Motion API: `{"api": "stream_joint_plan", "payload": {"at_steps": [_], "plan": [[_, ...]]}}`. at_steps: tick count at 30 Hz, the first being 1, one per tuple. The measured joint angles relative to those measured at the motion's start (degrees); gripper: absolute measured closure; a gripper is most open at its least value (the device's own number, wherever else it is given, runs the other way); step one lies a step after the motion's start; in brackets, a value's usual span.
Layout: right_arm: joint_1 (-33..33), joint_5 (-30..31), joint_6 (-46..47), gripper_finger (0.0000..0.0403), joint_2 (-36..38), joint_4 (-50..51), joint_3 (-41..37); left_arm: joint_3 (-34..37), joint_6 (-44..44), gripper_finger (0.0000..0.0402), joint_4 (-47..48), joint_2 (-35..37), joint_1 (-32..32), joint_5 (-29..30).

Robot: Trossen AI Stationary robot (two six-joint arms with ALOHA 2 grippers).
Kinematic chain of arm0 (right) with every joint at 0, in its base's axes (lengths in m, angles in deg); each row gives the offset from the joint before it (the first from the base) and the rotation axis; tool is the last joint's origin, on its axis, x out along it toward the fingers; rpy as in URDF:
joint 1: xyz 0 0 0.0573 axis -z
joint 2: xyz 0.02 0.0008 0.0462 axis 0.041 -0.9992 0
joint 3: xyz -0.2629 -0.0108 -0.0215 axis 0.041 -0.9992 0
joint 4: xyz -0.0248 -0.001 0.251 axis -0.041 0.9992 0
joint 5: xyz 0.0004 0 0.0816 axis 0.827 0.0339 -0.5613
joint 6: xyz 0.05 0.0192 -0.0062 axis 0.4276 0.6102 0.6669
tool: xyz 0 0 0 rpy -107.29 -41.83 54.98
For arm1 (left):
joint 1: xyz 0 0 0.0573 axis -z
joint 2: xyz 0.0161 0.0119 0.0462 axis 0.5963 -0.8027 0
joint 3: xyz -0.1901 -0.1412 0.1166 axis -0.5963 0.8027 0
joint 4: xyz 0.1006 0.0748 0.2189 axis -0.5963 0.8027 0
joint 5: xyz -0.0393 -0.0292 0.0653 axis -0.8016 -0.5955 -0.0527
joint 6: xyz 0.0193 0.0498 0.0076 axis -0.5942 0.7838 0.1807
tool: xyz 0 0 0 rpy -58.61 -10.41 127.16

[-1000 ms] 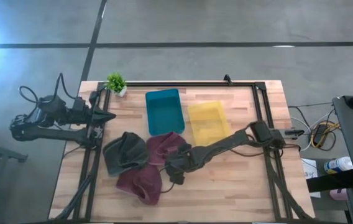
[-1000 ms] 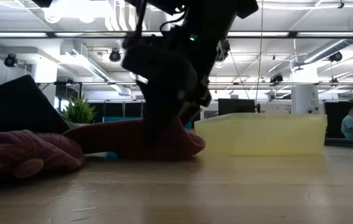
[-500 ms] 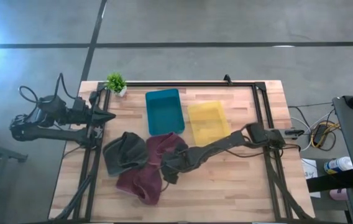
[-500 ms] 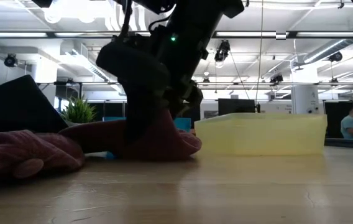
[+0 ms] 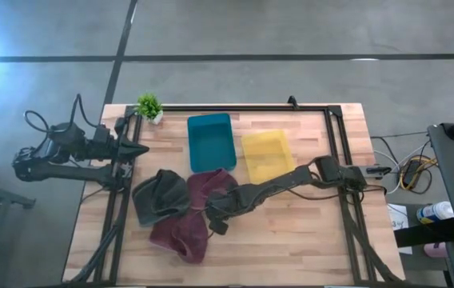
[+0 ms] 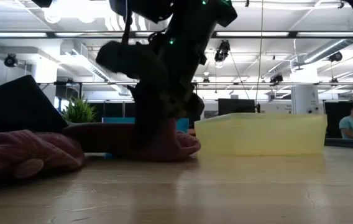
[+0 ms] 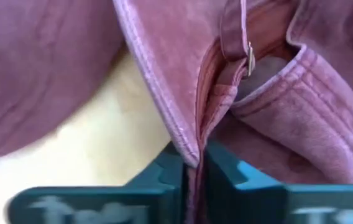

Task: Pick & Place hat
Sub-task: Put the top red cap into the yellow bin

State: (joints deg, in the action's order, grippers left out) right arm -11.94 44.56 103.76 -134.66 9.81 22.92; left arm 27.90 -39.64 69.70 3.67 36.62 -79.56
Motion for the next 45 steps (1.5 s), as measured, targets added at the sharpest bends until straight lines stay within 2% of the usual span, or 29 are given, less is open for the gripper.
{"api": "stream_joint_plan", "payload": {"at_steps": [7,9,15,19,22,32,38,45], "plan": [[-0.28,-8.56,0.12,0.0387,4.94,1.45,1.59,0.0,0.0,0.0401,0.02,0.0,0.04,0.02],[0.19,-13.33,0.89,0.0388,7.61,1.75,1.75,0.0,0.0,0.0401,0.04,0.0,0.04,0.0],[3.85,-35.3,2.32,0.0389,14.55,5.56,-0.37,0.0,0.02,0.0401,0.02,0.0,0.04,0.01],[6.8,-56.33,6.34,0.0389,17.69,2.99,-4.02,0.0,0.02,0.0401,0.02,0.02,0.02,0.0],[7.67,-65.74,8.35,0.0389,18.42,2.52,-7.7,0.0,0.02,0.0401,0.06,0.02,0.02,0.02],[6.66,-82.25,8.65,0.0389,12.56,-4.81,-19.71,0.0,0.02,0.0401,0.07,0.02,0.0,0.02],[6.74,-83.71,6.47,0.039,12.15,-5.1,-21.08,0.0,0.01,0.0401,0.11,0.02,0.0,0.02],[6.67,-84.72,5.71,0.039,13.38,-5.16,-17.8,0.02,0.02,0.0401,0.09,0.02,0.0,0.02]]}}
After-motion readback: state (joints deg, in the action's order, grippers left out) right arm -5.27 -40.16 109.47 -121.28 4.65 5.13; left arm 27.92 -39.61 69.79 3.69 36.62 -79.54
